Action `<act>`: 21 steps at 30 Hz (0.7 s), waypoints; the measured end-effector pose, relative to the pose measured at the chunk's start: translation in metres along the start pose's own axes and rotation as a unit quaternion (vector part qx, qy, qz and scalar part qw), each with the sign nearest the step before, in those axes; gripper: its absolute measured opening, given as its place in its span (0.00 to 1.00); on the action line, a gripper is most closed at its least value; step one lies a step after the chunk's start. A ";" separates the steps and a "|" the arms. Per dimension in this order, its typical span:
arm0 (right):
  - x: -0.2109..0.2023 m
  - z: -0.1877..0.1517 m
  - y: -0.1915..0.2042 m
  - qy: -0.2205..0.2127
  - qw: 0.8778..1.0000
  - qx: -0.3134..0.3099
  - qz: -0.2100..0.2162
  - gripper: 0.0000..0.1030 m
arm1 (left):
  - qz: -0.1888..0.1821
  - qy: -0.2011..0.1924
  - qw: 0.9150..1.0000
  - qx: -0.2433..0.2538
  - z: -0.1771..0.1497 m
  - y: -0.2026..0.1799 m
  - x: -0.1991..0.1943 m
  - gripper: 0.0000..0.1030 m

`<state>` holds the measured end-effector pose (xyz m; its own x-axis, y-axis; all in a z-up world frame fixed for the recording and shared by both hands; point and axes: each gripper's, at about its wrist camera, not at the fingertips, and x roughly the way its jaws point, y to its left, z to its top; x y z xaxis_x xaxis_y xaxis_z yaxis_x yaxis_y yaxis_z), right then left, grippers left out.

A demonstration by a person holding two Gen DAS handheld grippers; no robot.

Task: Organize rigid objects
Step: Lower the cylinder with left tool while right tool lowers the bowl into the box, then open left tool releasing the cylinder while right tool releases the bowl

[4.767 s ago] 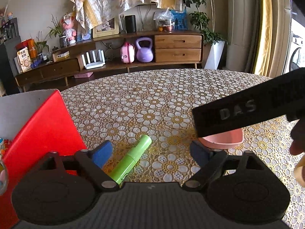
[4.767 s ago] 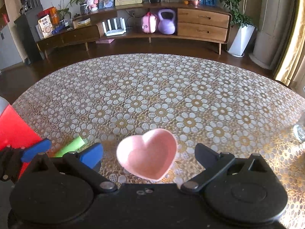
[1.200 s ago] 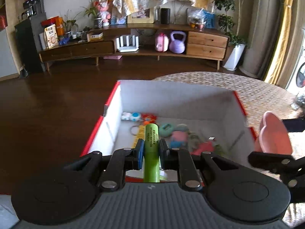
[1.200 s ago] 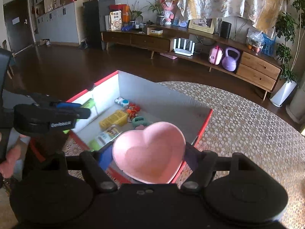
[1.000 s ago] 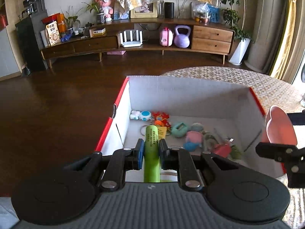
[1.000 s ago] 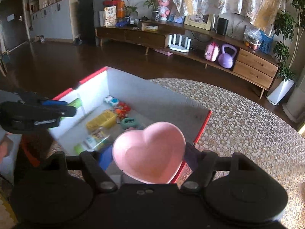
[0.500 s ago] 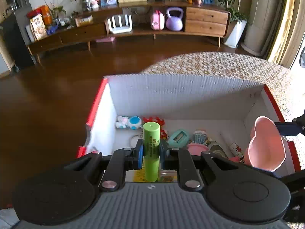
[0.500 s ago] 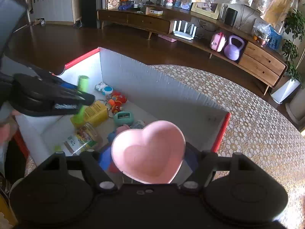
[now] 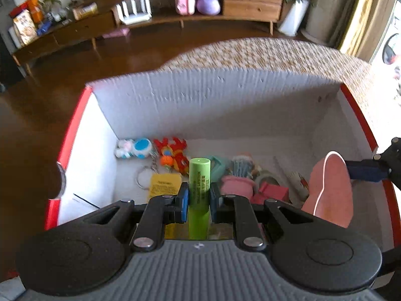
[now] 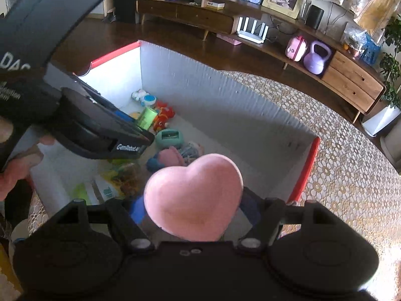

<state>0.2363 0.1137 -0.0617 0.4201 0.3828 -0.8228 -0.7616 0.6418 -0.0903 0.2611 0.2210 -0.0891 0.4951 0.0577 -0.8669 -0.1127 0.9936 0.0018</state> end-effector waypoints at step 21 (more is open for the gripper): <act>-0.025 -0.011 -0.011 -0.031 0.999 0.040 0.011 0.81 | -0.003 0.025 1.000 -0.013 -0.004 0.001 -0.011 0.17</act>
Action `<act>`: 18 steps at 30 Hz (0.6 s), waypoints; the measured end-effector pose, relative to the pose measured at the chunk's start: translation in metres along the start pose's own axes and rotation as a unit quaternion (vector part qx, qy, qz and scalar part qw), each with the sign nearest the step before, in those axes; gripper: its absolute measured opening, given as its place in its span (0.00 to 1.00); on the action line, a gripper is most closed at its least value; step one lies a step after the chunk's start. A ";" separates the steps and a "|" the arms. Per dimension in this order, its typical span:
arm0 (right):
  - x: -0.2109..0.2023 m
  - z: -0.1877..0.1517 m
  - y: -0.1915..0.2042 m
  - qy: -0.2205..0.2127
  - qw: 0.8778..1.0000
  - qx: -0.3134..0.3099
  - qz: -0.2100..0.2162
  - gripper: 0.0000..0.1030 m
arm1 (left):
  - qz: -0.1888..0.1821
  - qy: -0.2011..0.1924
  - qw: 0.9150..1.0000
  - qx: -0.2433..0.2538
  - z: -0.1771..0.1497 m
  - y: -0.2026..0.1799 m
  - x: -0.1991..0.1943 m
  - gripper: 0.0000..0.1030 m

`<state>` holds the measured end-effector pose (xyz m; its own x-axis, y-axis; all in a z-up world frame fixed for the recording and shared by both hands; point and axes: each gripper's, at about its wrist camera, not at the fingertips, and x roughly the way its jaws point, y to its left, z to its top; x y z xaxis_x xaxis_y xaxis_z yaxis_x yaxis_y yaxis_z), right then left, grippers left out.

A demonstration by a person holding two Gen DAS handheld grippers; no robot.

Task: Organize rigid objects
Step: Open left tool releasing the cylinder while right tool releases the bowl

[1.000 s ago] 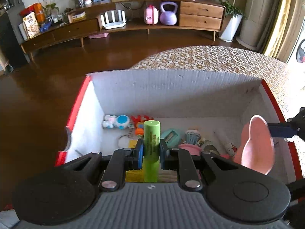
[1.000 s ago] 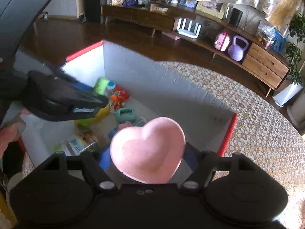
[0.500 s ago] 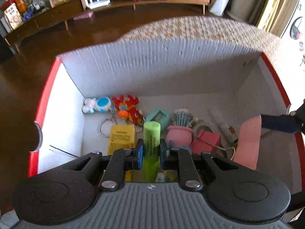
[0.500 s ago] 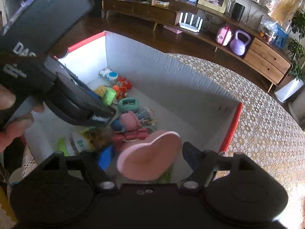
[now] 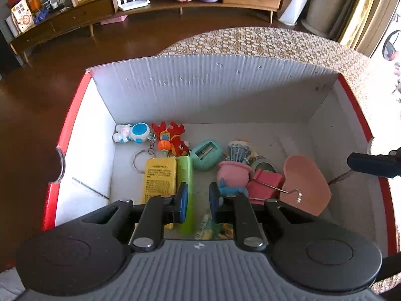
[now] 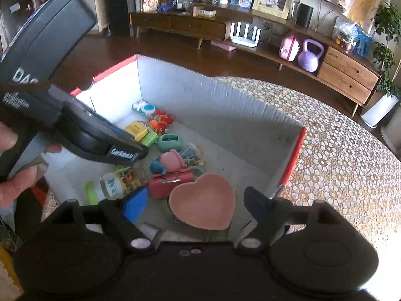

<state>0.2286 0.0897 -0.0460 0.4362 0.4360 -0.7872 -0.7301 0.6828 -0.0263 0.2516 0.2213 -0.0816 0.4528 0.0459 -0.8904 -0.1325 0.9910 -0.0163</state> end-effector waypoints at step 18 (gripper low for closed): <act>-0.084 -0.026 -0.024 -0.092 0.993 0.074 0.025 0.92 | 0.046 -0.132 0.990 0.015 -0.053 -0.028 -0.094 0.17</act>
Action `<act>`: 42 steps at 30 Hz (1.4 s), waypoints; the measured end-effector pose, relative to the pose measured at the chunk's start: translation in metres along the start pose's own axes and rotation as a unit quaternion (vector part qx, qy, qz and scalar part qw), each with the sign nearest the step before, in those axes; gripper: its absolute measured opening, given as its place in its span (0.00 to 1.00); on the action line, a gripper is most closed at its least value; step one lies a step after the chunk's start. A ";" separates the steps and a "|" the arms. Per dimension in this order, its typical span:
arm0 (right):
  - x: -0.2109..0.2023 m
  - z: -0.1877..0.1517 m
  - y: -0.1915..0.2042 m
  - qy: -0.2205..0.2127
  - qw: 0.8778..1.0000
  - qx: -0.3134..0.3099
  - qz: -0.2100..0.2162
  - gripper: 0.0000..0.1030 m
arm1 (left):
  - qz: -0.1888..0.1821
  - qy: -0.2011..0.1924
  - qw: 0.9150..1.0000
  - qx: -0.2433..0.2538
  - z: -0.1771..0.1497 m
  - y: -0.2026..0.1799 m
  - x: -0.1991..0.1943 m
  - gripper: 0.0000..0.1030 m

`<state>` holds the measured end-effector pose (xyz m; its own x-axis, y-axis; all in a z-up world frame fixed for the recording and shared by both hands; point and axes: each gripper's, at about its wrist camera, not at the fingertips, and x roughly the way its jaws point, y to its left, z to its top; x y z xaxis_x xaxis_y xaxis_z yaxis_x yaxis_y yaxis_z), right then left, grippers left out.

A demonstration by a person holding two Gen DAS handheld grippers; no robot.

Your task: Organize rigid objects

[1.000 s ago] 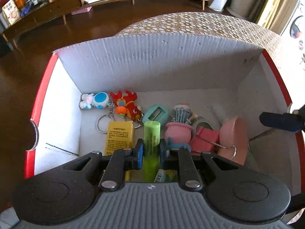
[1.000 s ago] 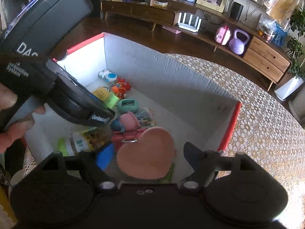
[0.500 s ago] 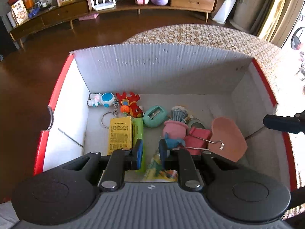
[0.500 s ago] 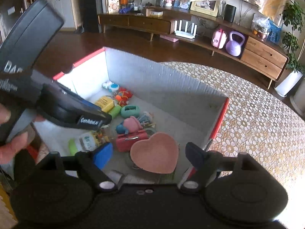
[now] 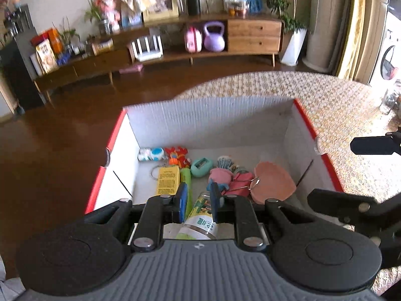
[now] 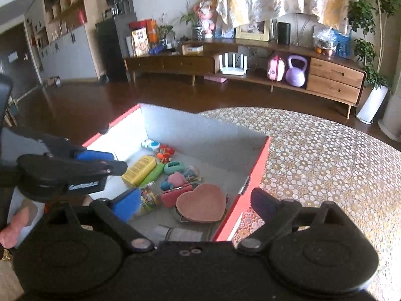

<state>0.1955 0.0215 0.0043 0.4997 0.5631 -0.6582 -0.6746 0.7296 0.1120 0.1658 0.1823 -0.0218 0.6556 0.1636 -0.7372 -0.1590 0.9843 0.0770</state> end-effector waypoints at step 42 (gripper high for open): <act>-0.131 -0.056 0.003 -0.145 0.988 0.018 0.046 1.00 | -0.008 -0.124 0.991 -0.055 -0.071 -0.035 -0.123 0.85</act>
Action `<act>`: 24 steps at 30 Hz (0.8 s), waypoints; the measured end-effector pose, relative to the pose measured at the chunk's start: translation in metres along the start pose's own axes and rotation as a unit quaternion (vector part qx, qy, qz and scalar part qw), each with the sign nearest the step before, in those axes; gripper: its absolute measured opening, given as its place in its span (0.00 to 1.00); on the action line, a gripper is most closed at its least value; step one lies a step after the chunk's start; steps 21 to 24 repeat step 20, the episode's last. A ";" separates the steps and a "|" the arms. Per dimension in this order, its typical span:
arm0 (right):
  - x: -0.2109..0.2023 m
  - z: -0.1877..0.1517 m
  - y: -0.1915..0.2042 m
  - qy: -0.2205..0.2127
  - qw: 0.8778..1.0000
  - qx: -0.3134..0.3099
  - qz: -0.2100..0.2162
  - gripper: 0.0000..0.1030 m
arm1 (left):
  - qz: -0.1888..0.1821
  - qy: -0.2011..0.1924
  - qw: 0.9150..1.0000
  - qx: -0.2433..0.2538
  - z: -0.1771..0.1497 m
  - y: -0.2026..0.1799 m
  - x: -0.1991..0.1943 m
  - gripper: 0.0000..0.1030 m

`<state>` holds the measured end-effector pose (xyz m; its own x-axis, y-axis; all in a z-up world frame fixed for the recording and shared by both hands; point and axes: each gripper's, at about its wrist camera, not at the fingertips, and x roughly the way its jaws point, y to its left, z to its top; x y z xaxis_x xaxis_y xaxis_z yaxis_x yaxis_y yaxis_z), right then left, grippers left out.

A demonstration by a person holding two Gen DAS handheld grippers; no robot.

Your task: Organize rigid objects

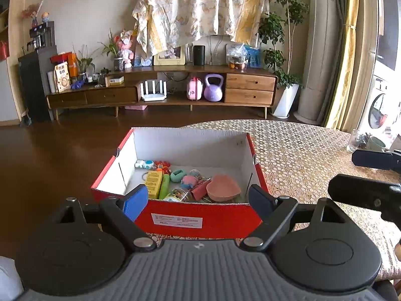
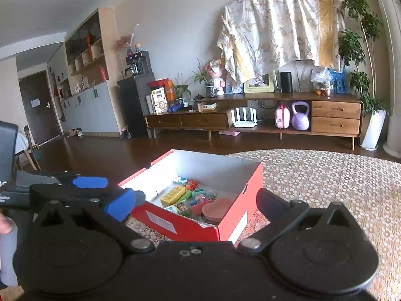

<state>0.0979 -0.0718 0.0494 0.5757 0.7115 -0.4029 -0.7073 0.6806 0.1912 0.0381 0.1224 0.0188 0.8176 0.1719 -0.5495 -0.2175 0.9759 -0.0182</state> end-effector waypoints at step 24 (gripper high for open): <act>0.006 -0.011 -0.009 0.007 0.999 0.026 -0.022 1.00 | 0.020 0.004 1.000 0.002 -0.003 -0.005 -0.002 0.85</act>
